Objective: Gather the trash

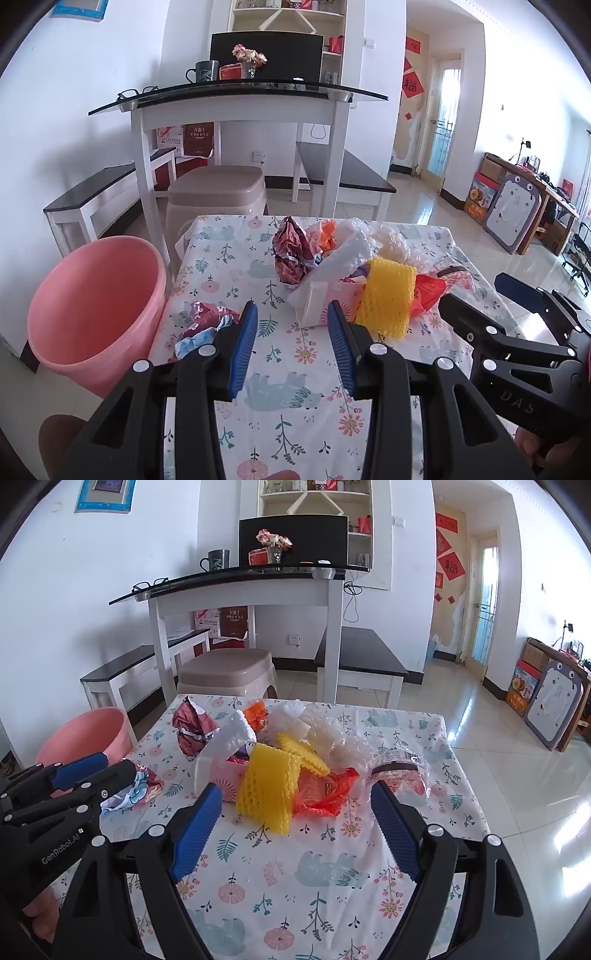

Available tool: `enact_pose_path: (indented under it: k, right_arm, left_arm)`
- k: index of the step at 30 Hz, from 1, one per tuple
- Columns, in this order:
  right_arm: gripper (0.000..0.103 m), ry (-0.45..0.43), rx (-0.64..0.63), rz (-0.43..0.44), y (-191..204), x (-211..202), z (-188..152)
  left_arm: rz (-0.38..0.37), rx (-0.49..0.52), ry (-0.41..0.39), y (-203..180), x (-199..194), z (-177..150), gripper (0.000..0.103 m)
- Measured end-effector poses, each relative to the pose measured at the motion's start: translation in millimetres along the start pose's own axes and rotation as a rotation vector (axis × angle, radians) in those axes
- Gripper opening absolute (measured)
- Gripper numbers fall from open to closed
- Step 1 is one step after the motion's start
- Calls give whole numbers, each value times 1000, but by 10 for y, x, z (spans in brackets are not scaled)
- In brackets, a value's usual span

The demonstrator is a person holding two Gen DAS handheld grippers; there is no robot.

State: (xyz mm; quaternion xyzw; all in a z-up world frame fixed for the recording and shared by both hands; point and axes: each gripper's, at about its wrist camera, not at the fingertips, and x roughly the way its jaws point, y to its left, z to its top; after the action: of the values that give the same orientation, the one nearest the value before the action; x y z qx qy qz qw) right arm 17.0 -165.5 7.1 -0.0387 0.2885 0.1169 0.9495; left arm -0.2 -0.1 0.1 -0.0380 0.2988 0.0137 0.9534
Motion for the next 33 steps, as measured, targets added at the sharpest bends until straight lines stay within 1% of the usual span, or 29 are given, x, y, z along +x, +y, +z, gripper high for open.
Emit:
enact_pose_path:
  k: [9,10,18,19,33]
  right_arm:
    - [83,5,3,-1,-7,15,-2]
    - [83,8,2,0,-9,18,-2]
    - [83,1,7,-1,15,0,-15]
    - [83,1,7,-1,15,-1,-12]
    - [83,-1,10,2,11,-5,-27]
  left_arm:
    - [12,5,-12,-32,-32,-47,39]
    - [1,-12,4,26,-6,8,39]
    - [-1,-3,-4,67,-26,18,39]
    - [1,-6,-2,8,-38,32,39]
    - [2,-4,-6,7,-62,43,39]
